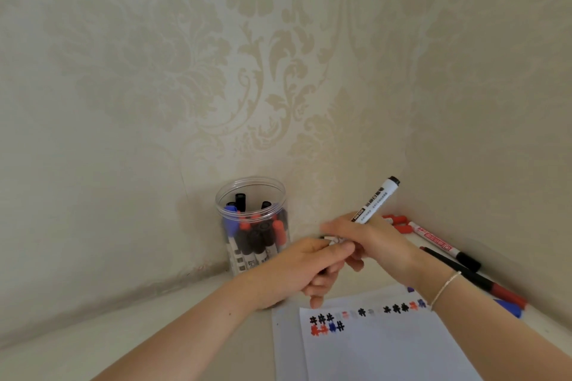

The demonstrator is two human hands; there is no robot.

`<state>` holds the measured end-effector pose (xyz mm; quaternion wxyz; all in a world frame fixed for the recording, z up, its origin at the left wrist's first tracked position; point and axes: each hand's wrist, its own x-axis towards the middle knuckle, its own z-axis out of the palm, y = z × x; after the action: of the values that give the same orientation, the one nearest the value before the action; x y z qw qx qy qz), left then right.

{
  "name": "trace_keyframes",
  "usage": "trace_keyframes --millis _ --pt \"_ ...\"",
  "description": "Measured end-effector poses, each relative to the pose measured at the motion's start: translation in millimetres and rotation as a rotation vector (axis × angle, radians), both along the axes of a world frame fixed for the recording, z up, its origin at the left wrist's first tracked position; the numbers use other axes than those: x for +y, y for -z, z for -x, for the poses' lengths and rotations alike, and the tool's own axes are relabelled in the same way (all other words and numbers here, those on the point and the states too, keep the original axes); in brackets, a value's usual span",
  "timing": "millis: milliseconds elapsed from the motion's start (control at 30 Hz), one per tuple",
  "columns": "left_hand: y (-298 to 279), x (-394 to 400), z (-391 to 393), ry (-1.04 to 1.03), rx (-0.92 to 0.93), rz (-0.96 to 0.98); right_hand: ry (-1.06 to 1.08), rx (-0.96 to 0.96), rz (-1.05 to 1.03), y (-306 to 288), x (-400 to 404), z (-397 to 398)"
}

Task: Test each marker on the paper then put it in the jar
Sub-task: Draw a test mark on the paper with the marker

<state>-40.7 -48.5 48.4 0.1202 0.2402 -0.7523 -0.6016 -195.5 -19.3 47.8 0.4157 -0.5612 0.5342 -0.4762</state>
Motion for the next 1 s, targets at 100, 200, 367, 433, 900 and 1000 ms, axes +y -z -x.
trace_keyframes --millis 100,200,367,433,900,1000 --pt "3.2 -4.3 1.5 -0.093 -0.129 0.167 0.445 -0.001 0.089 7.1 -7.7 6.6" --pt "5.0 -7.7 2.0 -0.143 -0.31 0.453 0.765 0.718 0.612 12.9 -6.2 11.2" --pt "-5.0 -5.7 3.2 -0.169 -0.277 0.571 0.137 1.046 0.553 25.2 -2.7 10.6" --pt "-5.5 -2.4 5.2 -0.121 -0.276 0.569 0.195 1.131 0.602 28.8 -2.9 13.1" --pt "15.2 -10.1 13.9 -0.263 -0.095 0.712 0.013 -0.31 -0.248 6.9 0.4 -0.4" --pt "11.5 -9.6 14.4 -0.219 -0.089 0.723 -0.007 -0.257 -0.232 9.4 -0.4 -6.3"
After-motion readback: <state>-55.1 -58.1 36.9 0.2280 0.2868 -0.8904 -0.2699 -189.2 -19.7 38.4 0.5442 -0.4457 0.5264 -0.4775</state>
